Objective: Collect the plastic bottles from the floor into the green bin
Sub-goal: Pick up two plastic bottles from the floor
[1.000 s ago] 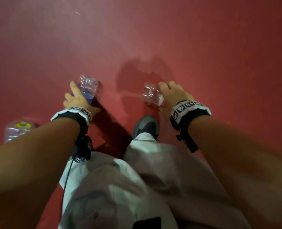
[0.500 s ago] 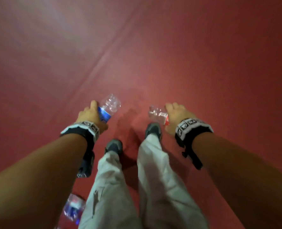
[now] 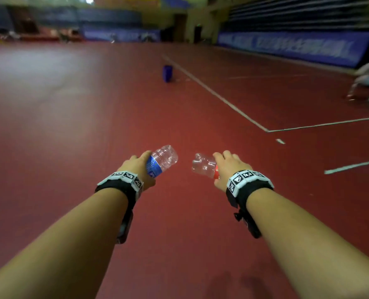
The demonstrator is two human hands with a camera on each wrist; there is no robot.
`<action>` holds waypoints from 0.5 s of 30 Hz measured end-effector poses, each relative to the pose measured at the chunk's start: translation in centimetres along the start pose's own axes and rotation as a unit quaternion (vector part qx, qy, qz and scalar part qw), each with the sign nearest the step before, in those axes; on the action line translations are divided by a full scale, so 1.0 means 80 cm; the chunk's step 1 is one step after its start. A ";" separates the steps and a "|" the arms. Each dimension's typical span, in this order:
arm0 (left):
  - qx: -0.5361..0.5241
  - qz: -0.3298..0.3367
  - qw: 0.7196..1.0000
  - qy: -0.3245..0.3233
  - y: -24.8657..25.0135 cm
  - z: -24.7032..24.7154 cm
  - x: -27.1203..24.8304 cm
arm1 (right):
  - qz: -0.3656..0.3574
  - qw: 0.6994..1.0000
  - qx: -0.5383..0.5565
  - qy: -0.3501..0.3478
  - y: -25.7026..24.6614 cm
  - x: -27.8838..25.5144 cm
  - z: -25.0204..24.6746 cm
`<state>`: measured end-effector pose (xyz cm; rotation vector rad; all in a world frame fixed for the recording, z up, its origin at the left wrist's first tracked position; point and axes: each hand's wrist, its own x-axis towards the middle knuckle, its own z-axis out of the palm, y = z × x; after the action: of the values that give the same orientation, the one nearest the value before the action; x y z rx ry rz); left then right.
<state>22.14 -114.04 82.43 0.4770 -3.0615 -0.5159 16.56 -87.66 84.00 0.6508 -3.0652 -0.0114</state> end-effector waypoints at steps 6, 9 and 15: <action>0.041 0.224 0.971 0.075 0.326 -0.055 0.062 | 0.190 0.975 -0.054 0.099 0.258 -0.100 -0.116; 0.031 0.338 0.937 0.082 0.495 -0.046 0.061 | 0.282 0.949 -0.080 0.120 0.370 -0.171 -0.158; 0.000 0.515 0.856 0.049 0.762 0.022 0.008 | 0.486 0.857 -0.122 0.121 0.520 -0.336 -0.188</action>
<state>3.42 -58.84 100.28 -1.0545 -2.6474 -0.3852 24.33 -38.78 99.23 -0.8546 -2.6967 -0.2727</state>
